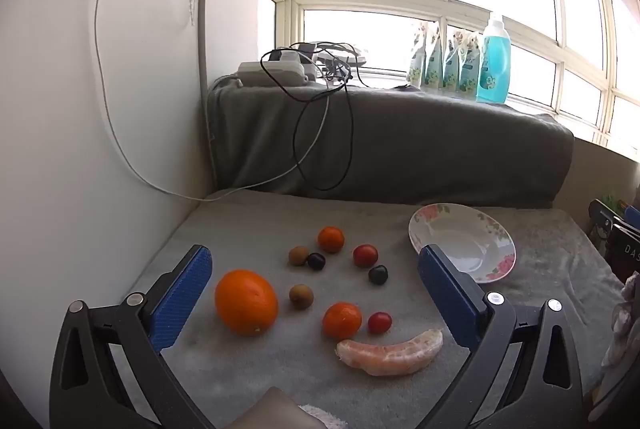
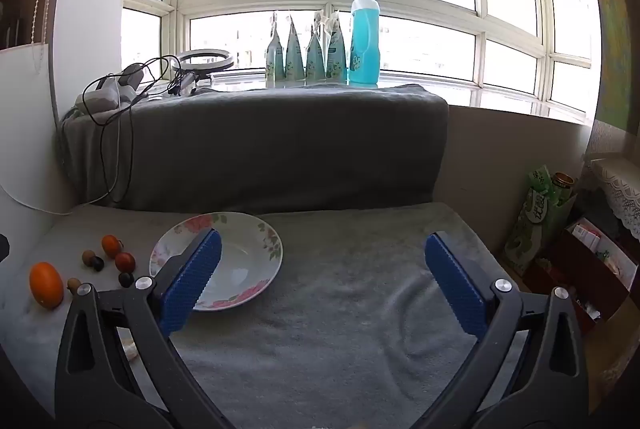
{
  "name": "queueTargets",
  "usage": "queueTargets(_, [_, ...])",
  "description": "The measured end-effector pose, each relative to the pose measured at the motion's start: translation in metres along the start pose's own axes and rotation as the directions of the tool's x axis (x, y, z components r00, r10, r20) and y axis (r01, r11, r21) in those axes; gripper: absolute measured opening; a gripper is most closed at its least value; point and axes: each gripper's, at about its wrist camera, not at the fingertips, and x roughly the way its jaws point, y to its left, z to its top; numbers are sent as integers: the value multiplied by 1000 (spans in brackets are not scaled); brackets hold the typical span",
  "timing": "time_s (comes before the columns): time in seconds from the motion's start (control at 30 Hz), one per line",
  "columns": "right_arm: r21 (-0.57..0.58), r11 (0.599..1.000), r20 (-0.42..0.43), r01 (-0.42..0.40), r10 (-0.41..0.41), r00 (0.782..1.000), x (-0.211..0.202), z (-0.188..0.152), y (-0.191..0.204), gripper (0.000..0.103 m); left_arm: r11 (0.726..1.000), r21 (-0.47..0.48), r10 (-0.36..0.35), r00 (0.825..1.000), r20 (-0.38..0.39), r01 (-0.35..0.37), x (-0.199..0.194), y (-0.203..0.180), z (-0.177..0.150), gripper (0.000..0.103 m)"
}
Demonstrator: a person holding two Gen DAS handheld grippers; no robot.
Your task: Organize fruits
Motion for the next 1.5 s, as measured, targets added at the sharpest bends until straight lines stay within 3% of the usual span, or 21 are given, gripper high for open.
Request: queueTargets(1.5, [-10, 1000, -21, -1, 0, 1000, 1, -6, 3, 103, 1000, -2, 16, 1000, -13, -16, 2, 1, -4, 103])
